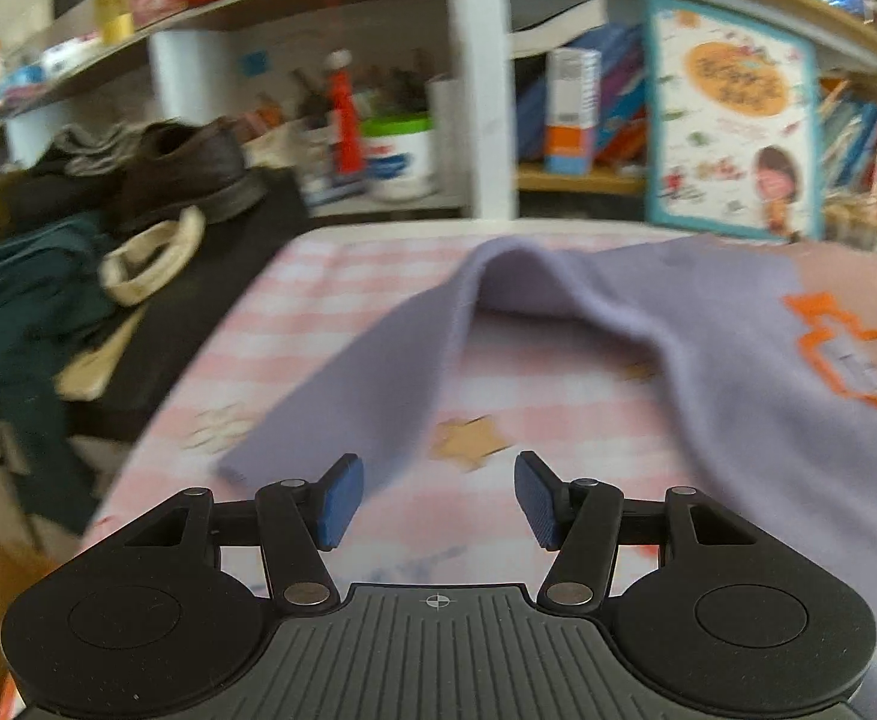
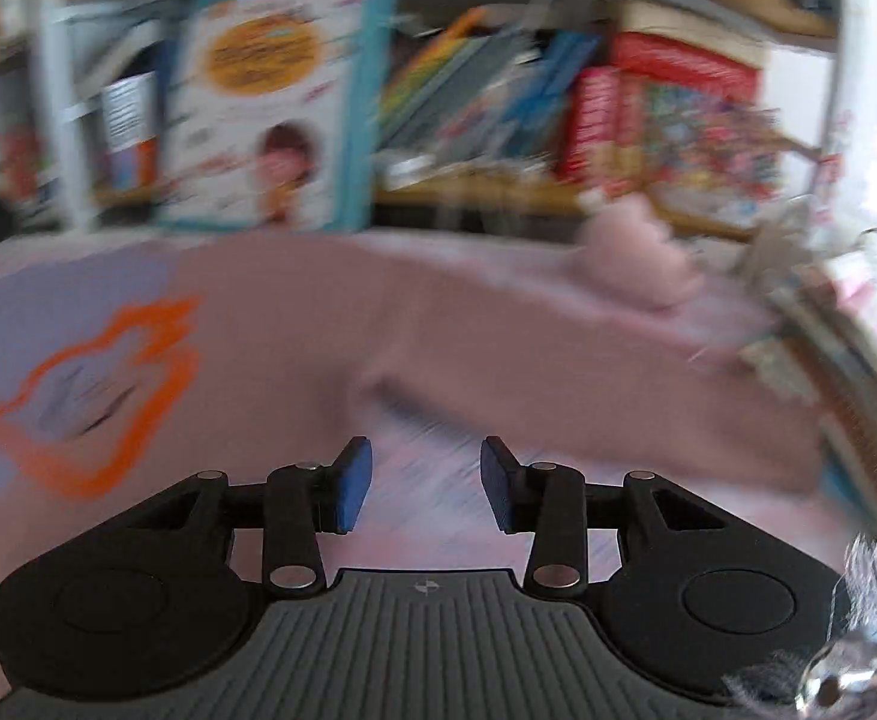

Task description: Fold clothes

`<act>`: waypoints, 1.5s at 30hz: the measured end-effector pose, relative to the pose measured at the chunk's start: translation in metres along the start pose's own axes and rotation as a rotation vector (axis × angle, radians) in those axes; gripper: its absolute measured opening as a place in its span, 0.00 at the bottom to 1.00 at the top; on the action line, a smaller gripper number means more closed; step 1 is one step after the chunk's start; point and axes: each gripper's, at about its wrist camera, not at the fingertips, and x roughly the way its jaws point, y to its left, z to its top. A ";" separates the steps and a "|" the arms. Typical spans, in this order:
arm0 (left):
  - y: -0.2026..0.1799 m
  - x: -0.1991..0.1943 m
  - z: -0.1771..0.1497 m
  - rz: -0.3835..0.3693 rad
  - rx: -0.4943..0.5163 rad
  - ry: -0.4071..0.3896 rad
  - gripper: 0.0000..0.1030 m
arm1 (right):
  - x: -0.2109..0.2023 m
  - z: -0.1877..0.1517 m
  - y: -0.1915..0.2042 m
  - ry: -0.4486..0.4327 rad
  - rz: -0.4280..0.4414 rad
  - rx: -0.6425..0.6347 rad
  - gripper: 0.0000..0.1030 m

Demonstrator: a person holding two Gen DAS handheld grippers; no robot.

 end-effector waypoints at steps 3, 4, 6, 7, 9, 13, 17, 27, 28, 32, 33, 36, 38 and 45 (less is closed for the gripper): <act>0.019 0.000 -0.001 0.028 -0.054 0.006 0.55 | -0.011 -0.017 0.024 0.018 0.043 0.001 0.36; 0.024 0.001 -0.001 0.040 -0.062 0.011 0.55 | -0.015 -0.022 0.030 0.023 0.046 0.005 0.36; 0.032 0.004 -0.003 0.075 -0.067 0.027 0.50 | -0.021 -0.031 0.040 0.031 0.048 0.012 0.36; 0.036 0.008 -0.003 0.090 -0.078 0.032 0.48 | -0.020 -0.034 0.041 0.035 0.045 0.017 0.36; 0.043 0.015 -0.004 0.120 -0.101 0.043 0.42 | -0.018 -0.038 0.041 0.047 0.040 0.026 0.36; 0.051 0.026 0.005 0.114 -0.122 0.022 0.23 | -0.020 -0.048 0.051 0.046 0.002 -0.016 0.36; 0.056 0.031 0.026 0.119 -0.089 -0.032 0.03 | -0.022 -0.051 0.055 0.042 -0.015 -0.032 0.36; 0.083 0.032 0.115 0.306 0.033 -0.157 0.02 | -0.029 -0.056 0.051 0.033 -0.008 0.023 0.36; 0.081 0.033 0.114 0.332 0.038 -0.150 0.03 | -0.032 -0.055 0.050 0.030 -0.007 0.026 0.36; 0.064 0.018 0.092 0.311 0.031 -0.153 0.10 | -0.046 -0.054 0.035 0.011 -0.067 0.036 0.40; 0.058 0.012 0.084 0.214 0.005 -0.149 0.11 | -0.048 -0.053 0.029 0.015 -0.083 0.048 0.40; 0.028 -0.003 0.051 -0.113 -0.057 -0.084 0.13 | -0.053 -0.054 0.013 0.031 -0.096 0.113 0.40; 0.001 -0.006 0.028 -0.268 -0.059 -0.014 0.17 | -0.054 -0.057 0.007 0.040 -0.062 0.165 0.40; -0.055 -0.005 -0.011 -0.408 0.000 0.126 0.57 | -0.052 -0.068 0.024 0.066 -0.017 0.143 0.39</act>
